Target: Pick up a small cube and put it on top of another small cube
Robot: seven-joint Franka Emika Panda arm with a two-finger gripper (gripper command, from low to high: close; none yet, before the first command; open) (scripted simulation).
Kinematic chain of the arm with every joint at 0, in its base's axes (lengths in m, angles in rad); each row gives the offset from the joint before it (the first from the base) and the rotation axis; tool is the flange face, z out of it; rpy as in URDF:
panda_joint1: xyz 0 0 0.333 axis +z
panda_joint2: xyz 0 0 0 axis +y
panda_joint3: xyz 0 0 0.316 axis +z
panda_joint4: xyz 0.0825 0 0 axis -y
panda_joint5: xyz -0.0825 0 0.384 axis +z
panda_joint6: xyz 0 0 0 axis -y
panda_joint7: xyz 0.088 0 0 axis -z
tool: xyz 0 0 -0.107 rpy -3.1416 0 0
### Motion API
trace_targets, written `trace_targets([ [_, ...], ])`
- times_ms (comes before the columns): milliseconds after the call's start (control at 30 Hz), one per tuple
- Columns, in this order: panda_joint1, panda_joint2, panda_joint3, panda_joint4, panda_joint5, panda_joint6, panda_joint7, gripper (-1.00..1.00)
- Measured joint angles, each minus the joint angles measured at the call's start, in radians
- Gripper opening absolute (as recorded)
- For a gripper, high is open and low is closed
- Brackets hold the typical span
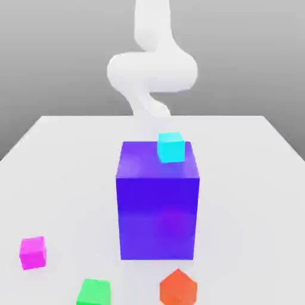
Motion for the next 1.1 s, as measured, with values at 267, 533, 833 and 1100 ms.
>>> trace_targets([
  [267,-0.122,0.296,-0.049,-0.063,0.014,0.128,0.193,0.0],
  [533,-0.227,0.586,-0.113,-0.124,0.035,0.253,0.375,0.0],
  [833,-0.342,0.915,-0.18,-0.19,0.107,0.394,0.543,0.0],
  [1100,-0.414,1.123,-0.108,-0.159,0.187,0.546,0.504,-1.0],
])
